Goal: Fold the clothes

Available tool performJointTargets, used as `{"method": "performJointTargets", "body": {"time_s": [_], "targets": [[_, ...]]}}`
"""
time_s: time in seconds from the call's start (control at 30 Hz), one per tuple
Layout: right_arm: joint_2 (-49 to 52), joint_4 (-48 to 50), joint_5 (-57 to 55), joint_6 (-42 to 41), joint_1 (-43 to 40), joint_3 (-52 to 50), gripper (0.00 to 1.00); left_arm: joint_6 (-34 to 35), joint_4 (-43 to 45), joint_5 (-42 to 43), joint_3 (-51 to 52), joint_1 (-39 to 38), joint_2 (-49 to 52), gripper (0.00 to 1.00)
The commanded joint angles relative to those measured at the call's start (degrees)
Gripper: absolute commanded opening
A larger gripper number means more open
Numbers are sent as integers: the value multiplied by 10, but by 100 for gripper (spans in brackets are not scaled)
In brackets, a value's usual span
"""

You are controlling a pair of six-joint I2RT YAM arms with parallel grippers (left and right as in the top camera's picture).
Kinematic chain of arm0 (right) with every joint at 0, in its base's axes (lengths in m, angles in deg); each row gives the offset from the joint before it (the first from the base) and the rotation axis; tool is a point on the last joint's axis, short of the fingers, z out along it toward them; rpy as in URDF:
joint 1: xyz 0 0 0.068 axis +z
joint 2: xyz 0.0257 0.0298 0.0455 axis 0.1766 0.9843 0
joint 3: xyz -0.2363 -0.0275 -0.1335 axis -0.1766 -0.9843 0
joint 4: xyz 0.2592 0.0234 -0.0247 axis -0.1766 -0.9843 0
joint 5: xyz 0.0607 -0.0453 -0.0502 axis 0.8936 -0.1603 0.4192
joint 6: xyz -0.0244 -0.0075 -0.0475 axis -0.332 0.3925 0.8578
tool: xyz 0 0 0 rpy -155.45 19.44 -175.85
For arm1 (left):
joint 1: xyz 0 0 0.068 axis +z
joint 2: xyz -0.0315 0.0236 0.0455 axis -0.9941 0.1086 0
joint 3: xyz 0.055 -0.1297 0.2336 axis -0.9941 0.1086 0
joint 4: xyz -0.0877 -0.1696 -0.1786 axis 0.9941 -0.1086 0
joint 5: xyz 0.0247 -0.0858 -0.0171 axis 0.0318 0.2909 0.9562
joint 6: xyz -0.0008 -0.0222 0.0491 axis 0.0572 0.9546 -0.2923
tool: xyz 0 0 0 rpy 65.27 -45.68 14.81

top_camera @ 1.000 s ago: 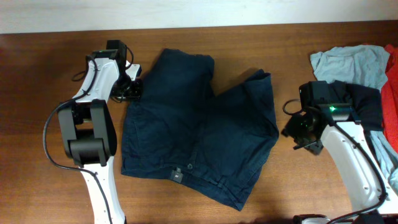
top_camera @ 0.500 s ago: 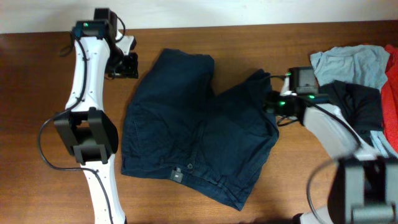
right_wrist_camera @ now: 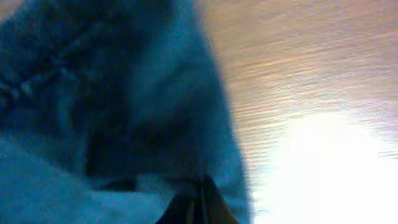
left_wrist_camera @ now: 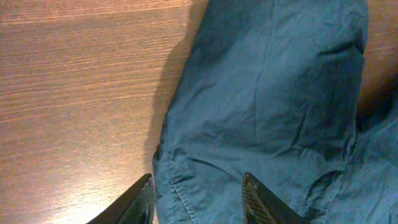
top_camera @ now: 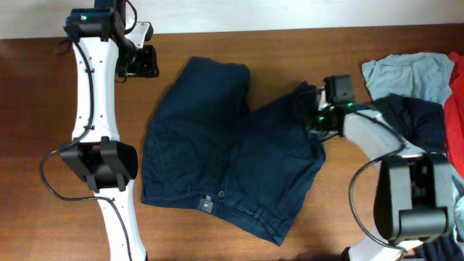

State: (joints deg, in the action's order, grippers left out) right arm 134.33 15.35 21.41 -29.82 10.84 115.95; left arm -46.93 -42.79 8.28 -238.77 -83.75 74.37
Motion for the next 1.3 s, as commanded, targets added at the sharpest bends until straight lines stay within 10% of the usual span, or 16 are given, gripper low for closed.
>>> {"method": "performJointTargets", "body": {"time_s": [0.0,0.1,0.33,0.43,0.9,1.27], "targets": [[-44,-39,-30,-15,-49,44,4,-12,2,9,-7,-4,2,48],[-48,-97,-30,-14,-91,55,28,-12,3,9,-7,-4,2,48],[-46,-148,-47,-14,-144,55,38,-12,-2,10,-7,-4,2,49],[-46,-132,22,41,-146,55,70,-12,-22,30,-7,-4,2,49],[-38,-192,188,99,-99,54,70,11,-56,28,16,-8,-236,45],[-38,-202,211,111,-67,54,76,138,65,7,544,-14,-318,47]]}}
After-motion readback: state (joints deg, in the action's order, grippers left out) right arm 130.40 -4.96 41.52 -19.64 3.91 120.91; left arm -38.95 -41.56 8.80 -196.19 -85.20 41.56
